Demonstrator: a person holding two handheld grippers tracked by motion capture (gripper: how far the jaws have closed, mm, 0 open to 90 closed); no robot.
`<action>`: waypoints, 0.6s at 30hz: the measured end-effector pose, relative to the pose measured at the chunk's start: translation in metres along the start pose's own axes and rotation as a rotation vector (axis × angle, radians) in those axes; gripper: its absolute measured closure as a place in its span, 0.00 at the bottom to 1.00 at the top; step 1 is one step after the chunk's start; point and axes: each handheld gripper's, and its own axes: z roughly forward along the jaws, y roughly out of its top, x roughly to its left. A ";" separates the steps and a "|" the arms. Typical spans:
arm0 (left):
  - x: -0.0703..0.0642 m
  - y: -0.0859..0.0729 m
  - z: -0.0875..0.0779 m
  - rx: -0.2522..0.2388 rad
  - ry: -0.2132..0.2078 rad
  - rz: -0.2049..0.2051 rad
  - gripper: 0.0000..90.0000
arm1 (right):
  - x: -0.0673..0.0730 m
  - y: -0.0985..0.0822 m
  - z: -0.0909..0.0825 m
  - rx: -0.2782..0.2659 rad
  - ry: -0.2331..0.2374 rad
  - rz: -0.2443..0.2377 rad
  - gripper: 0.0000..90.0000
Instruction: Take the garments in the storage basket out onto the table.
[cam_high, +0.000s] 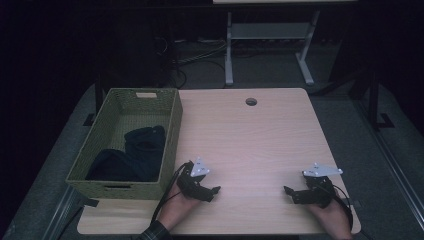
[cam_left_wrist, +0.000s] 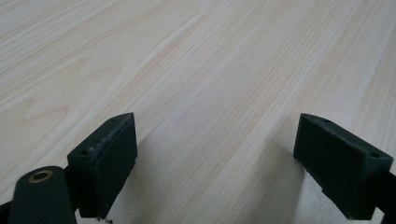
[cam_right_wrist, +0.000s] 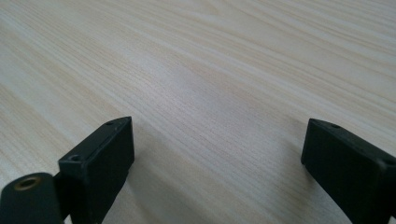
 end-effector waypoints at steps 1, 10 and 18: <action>0.000 0.000 0.000 0.000 0.000 0.000 0.15 | 0.000 0.000 0.000 0.000 0.000 0.000 0.10; -0.004 0.003 -0.001 0.008 -0.013 -0.017 0.16 | 0.000 0.000 0.000 0.000 0.000 0.000 0.10; -0.006 0.012 -0.012 0.000 -0.024 -0.029 0.16 | 0.000 0.000 0.000 0.001 -0.002 0.003 0.10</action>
